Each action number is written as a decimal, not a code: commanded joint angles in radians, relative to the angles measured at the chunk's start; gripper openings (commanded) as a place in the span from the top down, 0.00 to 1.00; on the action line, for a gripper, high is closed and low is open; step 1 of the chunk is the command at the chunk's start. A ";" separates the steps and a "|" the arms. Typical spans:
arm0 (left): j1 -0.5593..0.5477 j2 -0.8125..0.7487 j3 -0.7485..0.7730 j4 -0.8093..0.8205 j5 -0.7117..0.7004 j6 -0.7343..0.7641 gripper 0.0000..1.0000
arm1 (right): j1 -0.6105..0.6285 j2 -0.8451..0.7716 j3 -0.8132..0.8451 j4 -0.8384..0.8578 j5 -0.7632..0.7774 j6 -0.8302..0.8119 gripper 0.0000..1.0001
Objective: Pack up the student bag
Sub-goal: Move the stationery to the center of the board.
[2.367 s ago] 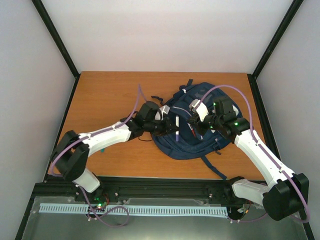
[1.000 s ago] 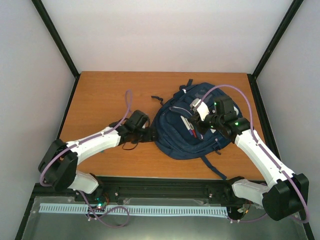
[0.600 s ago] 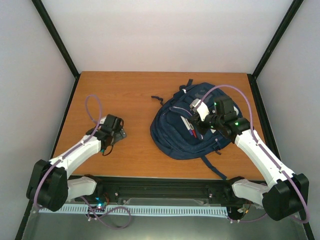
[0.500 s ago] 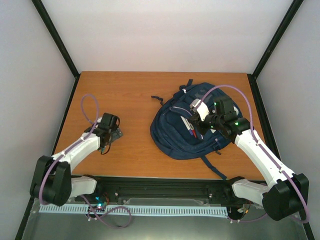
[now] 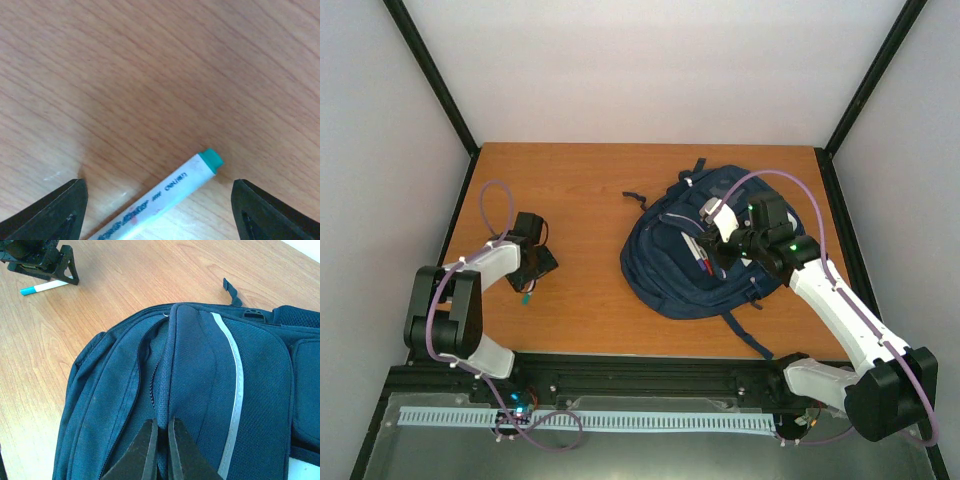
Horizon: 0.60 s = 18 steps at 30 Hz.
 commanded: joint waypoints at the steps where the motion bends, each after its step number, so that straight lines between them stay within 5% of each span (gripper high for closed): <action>1: -0.025 0.044 -0.079 0.024 0.244 0.025 0.22 | 0.001 -0.008 0.010 0.035 -0.037 -0.017 0.97; 10: -0.167 0.046 -0.116 0.002 0.381 0.061 0.56 | 0.001 -0.002 0.011 0.034 -0.044 -0.018 0.97; 18: -0.345 0.098 -0.077 -0.094 0.295 0.055 0.59 | 0.001 -0.003 0.012 0.033 -0.046 -0.017 0.97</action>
